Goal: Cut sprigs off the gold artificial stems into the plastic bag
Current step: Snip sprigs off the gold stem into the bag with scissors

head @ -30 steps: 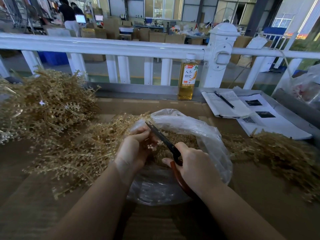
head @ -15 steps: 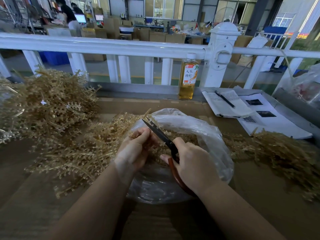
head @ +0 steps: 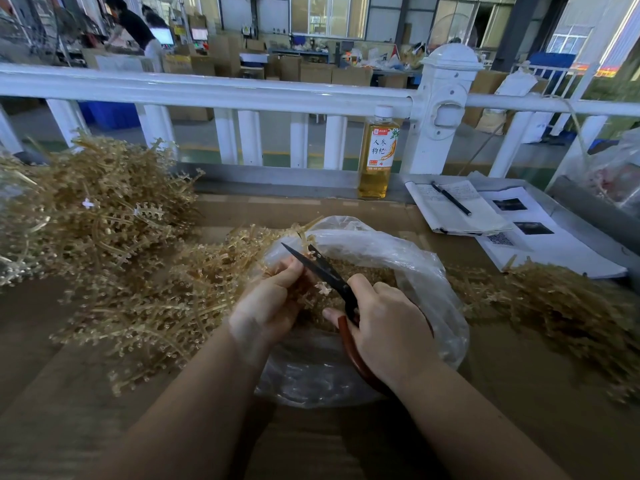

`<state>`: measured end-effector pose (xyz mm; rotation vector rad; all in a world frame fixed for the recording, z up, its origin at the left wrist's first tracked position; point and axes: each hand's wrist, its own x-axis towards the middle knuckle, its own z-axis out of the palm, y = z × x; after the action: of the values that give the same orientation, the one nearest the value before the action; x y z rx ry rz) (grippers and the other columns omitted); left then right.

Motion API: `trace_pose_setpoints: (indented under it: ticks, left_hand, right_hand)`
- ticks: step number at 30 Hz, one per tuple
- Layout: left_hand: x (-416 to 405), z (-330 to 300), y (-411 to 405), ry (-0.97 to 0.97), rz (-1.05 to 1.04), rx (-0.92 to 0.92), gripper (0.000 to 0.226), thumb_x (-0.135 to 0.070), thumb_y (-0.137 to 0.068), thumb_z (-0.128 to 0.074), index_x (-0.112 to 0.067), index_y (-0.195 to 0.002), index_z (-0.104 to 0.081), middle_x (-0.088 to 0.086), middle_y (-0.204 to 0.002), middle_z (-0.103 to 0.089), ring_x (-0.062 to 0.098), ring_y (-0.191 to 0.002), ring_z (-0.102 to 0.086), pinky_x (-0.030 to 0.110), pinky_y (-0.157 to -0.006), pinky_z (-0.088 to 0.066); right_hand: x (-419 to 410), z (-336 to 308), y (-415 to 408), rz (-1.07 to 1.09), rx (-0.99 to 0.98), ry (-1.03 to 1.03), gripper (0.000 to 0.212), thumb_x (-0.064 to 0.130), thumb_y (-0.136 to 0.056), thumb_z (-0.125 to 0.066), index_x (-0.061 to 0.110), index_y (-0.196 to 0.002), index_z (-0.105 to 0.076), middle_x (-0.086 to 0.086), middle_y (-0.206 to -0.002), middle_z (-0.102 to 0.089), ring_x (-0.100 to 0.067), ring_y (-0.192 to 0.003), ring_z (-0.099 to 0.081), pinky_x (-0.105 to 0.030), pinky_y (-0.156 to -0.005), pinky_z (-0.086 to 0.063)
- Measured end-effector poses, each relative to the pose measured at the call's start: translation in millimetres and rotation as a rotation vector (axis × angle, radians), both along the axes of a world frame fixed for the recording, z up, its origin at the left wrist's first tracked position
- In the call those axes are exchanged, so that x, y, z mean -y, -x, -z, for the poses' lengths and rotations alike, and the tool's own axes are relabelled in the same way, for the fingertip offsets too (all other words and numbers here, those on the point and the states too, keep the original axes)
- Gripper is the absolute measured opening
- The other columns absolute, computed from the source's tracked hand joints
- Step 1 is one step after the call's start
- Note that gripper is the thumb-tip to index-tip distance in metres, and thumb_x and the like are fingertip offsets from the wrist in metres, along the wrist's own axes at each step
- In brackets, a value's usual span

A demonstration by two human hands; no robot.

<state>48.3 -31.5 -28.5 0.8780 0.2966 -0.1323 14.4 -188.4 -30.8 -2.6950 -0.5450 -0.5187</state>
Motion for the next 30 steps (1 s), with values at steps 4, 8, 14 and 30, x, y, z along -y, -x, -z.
trace_pose_setpoints:
  ticks: [4, 8, 14, 30]
  left_hand:
    - [0.0, 2.6, -0.1, -0.011, 0.024, 0.067, 0.013, -0.011, -0.092, -0.049, -0.009, -0.079, -0.051, 0.014, -0.088, -0.05, 0.028, -0.094, -0.046, 0.045, -0.107, -0.034]
    - [-4.3, 5.3, -0.1, -0.02, 0.074, 0.144, 0.006, -0.013, -0.084, -0.054, -0.007, -0.083, -0.053, 0.013, -0.086, -0.051, 0.021, -0.076, -0.054, 0.031, -0.077, -0.049]
    - [-4.6, 5.3, -1.8, -0.028, 0.044, 0.098, 0.004, -0.009, -0.087, -0.053, -0.006, -0.089, -0.054, 0.014, -0.087, -0.054, 0.019, -0.071, -0.056, 0.027, -0.061, -0.054]
    - [-4.2, -13.1, 2.2, -0.066, -0.2, 0.057, 0.015, -0.014, -0.089, -0.056, -0.007, -0.1, -0.064, 0.003, -0.077, -0.07, 0.016, -0.064, -0.065, 0.02, -0.054, -0.051]
  right_hand:
    - [-2.3, -0.6, -1.6, -0.001, -0.01, -0.014, 0.035, 0.058, -0.091, -0.046, 0.024, -0.1, -0.046, 0.003, -0.08, -0.055, -0.018, -0.077, -0.056, -0.026, -0.064, -0.04]
    - [-5.6, 0.1, -3.1, -0.018, -0.065, -0.048, 0.032, 0.059, -0.092, -0.044, 0.029, -0.091, -0.033, 0.005, -0.075, -0.053, -0.014, -0.068, -0.048, -0.025, -0.063, -0.039]
    - [-6.1, -0.2, -1.0, -0.015, -0.041, -0.021, 0.031, 0.057, -0.093, -0.043, 0.028, -0.091, -0.032, 0.008, -0.07, -0.045, -0.013, -0.062, -0.042, -0.023, -0.06, -0.033]
    - [9.4, 0.9, -1.7, 0.006, -0.016, 0.139, 0.038, 0.058, -0.092, -0.043, 0.025, -0.111, -0.048, 0.004, -0.083, -0.055, -0.018, -0.081, -0.058, -0.026, -0.062, -0.04]
